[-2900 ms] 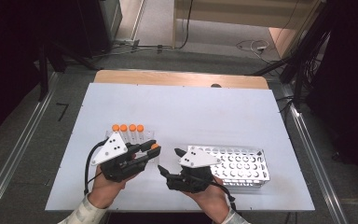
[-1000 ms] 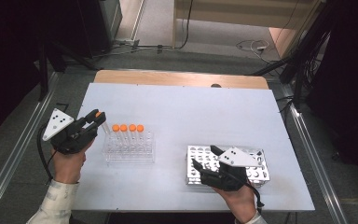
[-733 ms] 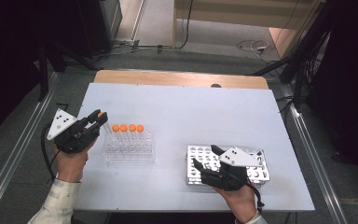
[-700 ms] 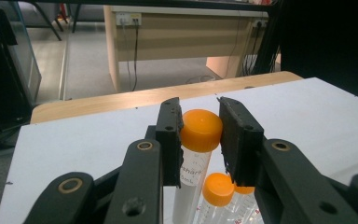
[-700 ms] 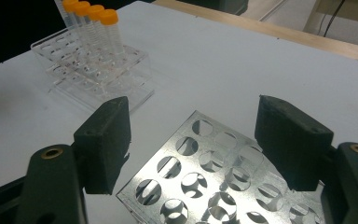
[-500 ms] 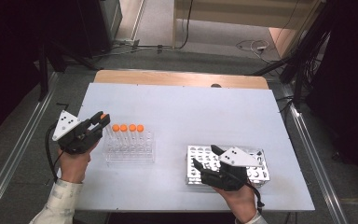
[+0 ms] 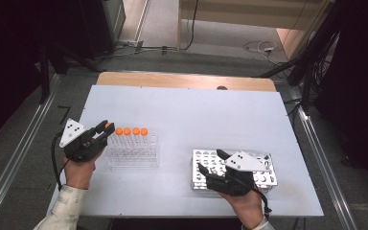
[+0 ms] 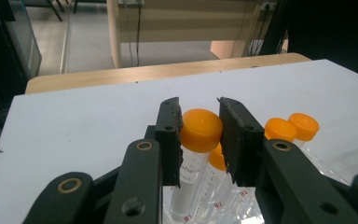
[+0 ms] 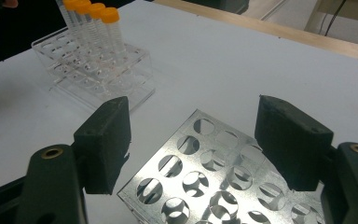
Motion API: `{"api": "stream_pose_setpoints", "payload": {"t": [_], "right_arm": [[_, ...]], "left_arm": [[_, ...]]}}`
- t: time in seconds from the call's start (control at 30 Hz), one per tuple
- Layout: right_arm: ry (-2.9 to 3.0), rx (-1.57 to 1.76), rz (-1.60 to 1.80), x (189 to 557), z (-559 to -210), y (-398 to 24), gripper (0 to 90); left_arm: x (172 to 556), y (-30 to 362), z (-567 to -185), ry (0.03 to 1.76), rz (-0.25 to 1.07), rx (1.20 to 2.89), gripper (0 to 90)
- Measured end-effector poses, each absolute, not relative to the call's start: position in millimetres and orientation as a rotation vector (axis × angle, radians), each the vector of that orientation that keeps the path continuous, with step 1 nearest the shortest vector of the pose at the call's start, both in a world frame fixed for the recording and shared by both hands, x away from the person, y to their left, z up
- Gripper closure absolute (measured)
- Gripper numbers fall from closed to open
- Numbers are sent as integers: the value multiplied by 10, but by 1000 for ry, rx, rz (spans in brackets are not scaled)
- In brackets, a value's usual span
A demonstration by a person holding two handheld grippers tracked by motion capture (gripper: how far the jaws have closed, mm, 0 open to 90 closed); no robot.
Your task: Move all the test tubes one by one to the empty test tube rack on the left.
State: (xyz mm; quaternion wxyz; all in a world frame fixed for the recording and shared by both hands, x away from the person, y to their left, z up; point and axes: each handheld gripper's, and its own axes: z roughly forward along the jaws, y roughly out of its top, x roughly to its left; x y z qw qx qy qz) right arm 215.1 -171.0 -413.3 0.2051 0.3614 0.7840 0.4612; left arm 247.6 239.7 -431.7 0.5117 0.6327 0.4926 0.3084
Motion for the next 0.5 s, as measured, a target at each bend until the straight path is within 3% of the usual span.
{"api": "stream_pose_setpoints", "payload": {"t": [0.5], "right_arm": [[2176,1015,1286,2168,-4134,-1736,256]], "left_arm": [[2450,2415,-4294,1196,688,1494,511]]}}
